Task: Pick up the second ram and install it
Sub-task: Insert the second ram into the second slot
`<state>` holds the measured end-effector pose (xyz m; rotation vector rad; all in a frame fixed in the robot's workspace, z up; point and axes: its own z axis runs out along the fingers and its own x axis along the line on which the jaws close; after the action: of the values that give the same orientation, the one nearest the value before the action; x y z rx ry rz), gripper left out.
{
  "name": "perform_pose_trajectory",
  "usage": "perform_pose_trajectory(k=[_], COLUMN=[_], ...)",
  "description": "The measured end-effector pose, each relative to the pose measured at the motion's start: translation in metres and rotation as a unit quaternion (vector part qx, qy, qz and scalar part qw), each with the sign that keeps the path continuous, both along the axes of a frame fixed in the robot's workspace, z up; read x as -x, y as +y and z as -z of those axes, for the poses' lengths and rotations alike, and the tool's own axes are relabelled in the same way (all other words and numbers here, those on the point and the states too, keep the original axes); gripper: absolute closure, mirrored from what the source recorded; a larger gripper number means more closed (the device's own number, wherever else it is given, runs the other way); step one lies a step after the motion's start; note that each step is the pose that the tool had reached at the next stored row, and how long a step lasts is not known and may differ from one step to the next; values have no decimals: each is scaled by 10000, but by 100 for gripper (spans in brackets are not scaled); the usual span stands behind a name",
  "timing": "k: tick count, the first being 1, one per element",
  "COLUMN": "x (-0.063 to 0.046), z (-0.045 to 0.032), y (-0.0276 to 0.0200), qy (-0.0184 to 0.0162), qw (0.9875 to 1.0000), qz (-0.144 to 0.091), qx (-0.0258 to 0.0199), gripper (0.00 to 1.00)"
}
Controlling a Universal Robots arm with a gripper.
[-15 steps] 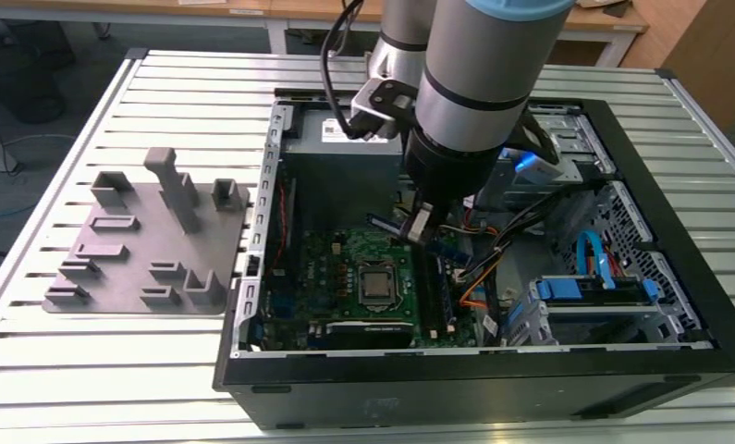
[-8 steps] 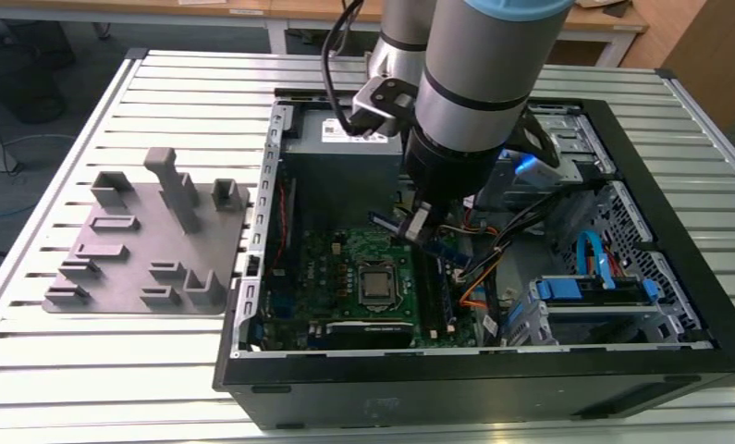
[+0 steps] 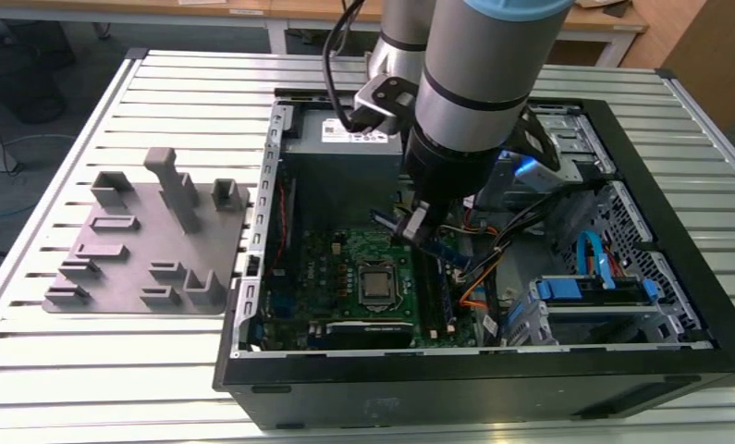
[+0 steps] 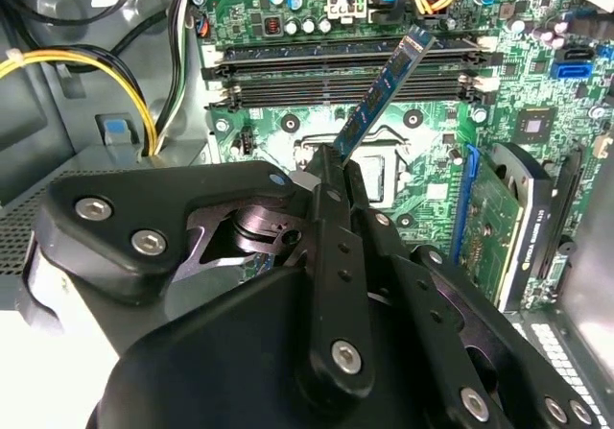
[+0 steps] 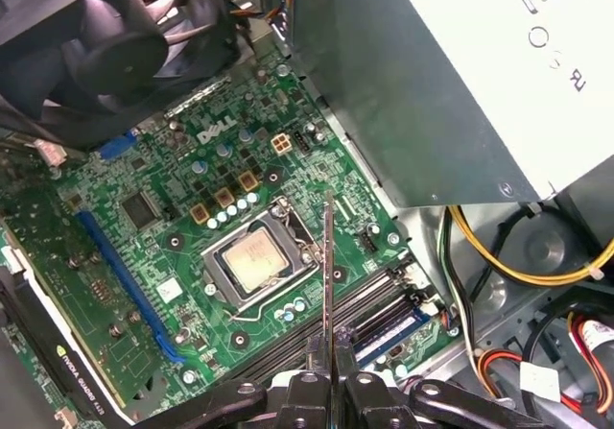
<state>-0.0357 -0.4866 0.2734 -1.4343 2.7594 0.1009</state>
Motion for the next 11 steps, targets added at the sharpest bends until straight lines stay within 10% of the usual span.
perform_pose_trajectory(k=[11], x=[0], z=[1], y=[0], qy=[0], qw=[9994], qz=[346], qx=[0], gripper=[86])
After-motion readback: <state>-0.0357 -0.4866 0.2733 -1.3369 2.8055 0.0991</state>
